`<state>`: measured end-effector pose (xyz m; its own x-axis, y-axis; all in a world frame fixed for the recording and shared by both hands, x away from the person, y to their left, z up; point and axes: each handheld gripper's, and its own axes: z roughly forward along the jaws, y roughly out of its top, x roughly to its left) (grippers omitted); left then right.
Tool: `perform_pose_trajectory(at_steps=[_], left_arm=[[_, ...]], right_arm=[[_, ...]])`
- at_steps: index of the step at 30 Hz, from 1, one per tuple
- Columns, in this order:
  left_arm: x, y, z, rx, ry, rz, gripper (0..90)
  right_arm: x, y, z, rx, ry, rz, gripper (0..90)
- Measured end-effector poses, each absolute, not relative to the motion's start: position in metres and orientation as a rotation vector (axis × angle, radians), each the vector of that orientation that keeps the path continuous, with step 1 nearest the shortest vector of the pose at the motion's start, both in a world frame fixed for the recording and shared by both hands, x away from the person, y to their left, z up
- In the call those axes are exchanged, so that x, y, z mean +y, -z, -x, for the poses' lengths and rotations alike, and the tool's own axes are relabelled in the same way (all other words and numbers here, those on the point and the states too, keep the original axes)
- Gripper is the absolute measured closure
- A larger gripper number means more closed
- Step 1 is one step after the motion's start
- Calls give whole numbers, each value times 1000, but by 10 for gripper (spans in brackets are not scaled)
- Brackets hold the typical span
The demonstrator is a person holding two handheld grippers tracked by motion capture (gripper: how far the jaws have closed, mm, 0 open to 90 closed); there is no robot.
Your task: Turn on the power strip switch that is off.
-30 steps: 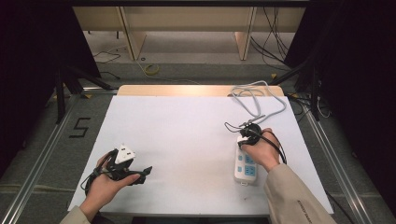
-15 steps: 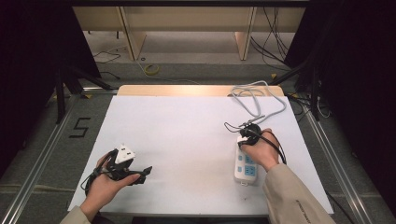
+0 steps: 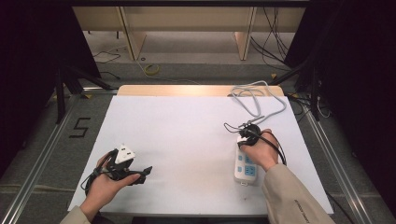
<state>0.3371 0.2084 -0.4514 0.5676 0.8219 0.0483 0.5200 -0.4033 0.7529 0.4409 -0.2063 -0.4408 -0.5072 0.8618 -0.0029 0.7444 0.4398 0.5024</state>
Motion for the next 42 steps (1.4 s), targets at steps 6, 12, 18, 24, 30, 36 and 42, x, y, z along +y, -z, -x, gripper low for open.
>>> perform_pose_trajectory(at_steps=[6,12,18,24,30,36,42], left_arm=[[208,452,-337,1070,-545,-2094,161],[208,452,-337,1069,-546,-2094,161],[208,452,-338,1069,-539,-2097,161],[208,452,-338,1069,-541,-2094,161],[209,452,-337,1073,-543,-2092,162],[208,452,-337,1074,-543,-2094,161],[209,452,-337,1076,-542,-2092,162]], right_arm=[[-208,441,-440,2438,-677,-1410,900],[-210,441,-440,2427,-702,-1432,900],[-213,439,-441,2398,-731,-1432,900],[-216,433,-440,2371,-777,-1421,900],[-219,430,-437,2355,-813,-1410,900],[-225,430,-434,2359,-838,-1407,880],[-228,427,-432,2352,-861,-1399,852]])
